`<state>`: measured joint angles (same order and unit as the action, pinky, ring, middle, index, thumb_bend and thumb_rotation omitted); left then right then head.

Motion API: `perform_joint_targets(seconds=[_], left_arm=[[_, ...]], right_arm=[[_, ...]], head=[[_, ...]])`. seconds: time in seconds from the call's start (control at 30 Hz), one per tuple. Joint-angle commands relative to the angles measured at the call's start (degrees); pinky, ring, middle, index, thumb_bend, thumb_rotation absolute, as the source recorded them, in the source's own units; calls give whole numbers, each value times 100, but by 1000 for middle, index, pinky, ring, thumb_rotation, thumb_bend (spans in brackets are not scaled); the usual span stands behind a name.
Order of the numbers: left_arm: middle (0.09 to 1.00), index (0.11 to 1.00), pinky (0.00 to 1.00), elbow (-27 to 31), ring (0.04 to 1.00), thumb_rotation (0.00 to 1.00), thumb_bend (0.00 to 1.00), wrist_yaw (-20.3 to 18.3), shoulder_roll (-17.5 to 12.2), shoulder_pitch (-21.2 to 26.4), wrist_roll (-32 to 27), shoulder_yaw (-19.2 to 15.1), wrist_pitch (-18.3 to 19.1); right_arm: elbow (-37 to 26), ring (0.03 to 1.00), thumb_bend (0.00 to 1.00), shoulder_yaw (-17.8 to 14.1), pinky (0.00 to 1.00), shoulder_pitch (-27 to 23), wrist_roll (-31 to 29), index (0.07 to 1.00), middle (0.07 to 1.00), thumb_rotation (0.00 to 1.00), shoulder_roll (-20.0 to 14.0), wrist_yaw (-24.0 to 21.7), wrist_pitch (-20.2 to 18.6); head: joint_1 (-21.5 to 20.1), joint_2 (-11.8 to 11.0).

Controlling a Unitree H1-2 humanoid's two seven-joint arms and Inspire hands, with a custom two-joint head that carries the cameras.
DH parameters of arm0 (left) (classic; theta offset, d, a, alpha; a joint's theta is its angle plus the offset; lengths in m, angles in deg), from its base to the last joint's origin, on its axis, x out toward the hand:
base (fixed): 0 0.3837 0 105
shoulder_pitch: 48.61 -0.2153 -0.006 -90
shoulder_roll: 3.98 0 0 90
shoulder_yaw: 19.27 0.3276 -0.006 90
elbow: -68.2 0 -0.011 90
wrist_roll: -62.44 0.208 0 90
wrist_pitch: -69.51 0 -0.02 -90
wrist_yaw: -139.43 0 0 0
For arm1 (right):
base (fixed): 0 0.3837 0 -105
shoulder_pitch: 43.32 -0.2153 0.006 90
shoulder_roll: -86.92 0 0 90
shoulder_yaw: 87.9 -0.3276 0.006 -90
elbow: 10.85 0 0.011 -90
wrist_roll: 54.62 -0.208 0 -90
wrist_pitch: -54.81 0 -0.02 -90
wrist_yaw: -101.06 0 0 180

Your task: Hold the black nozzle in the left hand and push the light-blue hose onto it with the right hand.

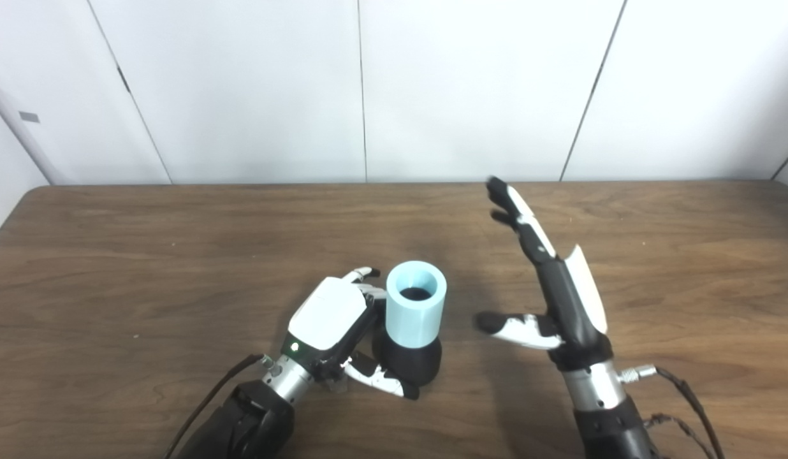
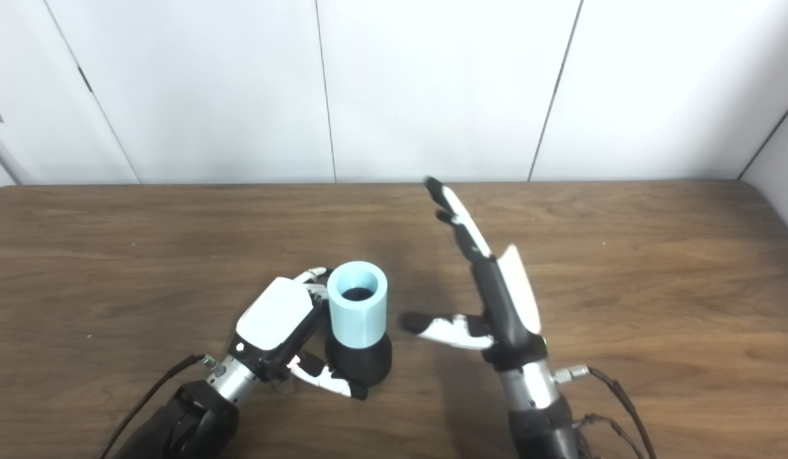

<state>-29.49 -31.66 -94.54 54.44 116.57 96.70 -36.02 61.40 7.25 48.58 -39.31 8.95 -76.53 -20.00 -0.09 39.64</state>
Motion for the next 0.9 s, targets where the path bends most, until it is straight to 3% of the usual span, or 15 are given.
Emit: perform_joint_targets(seconds=[0.0,0.17,0.27,0.3,0.33,0.4,0.77,0.87], left_arm=[[480,494,874,-235,527,0,524,-172,9,-320,231,135,340],[482,510,882,-73,587,0,523,-295,-27,-304,304,99,652],[558,495,887,-72,607,57,522,-320,-61,-279,267,98,706],[573,543,884,-72,615,77,756,-346,-72,-273,258,99,716],[591,580,884,-72,626,96,901,-367,-80,-269,252,101,725],[616,607,888,-67,645,118,976,-418,-96,-262,260,106,755],[756,724,901,66,766,227,1000,-778,-121,-278,312,173,1073],[804,791,934,99,817,294,1000,-887,-127,-278,220,163,1094]], right_arm=[[-82,920,731,-81,803,-41,-481,908,927,769,68,-10,-3],[253,906,666,-243,814,-5,-888,906,929,734,80,20,25],[383,901,686,-345,816,13,-1175,914,929,723,53,-32,-100],[383,896,700,-379,811,35,-1241,910,924,726,53,-39,-210],[377,891,721,-403,808,56,-1298,904,918,737,55,-47,-296],[325,886,718,-432,808,107,-1408,900,912,736,78,-61,-480],[241,871,688,-457,811,158,-1460,877,894,711,165,-66,-863],[235,874,692,-467,813,150,-1444,876,895,700,156,-65,-913]], head=[[12,1],[41,7],[49,-1],[54,-4],[58,-6],[38,-11],[54,-11],[57,-14]])
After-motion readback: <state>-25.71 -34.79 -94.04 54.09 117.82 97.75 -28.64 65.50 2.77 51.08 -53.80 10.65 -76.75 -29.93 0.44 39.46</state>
